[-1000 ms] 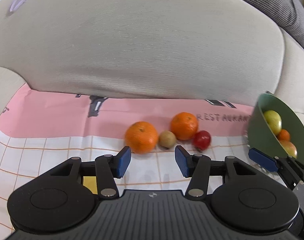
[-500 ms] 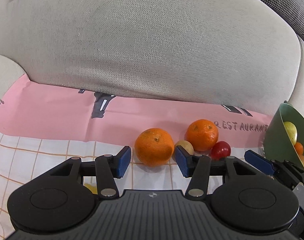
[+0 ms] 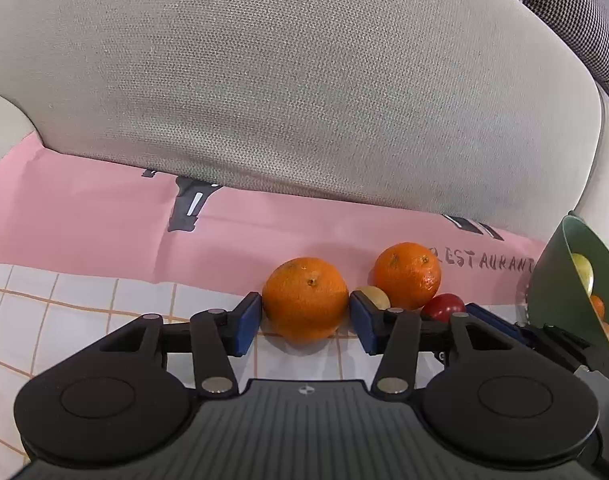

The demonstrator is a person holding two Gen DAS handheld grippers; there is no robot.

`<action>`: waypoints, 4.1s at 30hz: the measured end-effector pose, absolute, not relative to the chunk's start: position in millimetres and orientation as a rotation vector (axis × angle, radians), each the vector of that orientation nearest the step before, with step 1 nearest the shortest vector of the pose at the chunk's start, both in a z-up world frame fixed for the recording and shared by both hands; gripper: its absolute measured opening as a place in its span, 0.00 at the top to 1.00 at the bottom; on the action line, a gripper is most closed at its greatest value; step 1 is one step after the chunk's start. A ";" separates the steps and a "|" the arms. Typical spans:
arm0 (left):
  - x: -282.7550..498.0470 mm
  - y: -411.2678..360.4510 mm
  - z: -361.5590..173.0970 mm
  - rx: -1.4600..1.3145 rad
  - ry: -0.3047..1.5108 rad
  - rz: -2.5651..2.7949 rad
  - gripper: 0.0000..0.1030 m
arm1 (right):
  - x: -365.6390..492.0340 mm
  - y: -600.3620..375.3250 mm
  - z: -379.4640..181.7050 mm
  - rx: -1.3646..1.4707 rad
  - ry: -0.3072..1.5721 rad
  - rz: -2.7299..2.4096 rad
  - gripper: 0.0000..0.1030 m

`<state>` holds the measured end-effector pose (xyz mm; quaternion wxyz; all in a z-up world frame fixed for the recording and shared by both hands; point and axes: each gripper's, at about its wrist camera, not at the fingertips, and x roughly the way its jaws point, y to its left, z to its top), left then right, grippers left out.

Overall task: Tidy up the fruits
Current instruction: 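Grasp a large mandarin with the left gripper while the right gripper grasps a red tomato, then lift the mandarin and tomato and carry both over the colander, then lower the mandarin and tomato into the colander and open both grippers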

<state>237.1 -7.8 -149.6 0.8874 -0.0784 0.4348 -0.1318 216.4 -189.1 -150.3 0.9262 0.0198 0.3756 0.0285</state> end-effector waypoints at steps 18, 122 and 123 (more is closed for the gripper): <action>223.8 -1.1 -140.5 -0.216 0.904 -0.291 0.49 | 193.9 -193.0 -132.0 0.017 0.770 0.092 0.70; 200.1 -188.7 -44.9 -0.063 1.027 -0.576 0.30 | 136.9 -359.6 -91.1 0.142 0.643 -0.190 0.70; 198.8 -184.7 -43.3 -0.049 1.011 -0.555 0.30 | 138.2 -358.4 -92.0 0.143 0.646 -0.182 0.70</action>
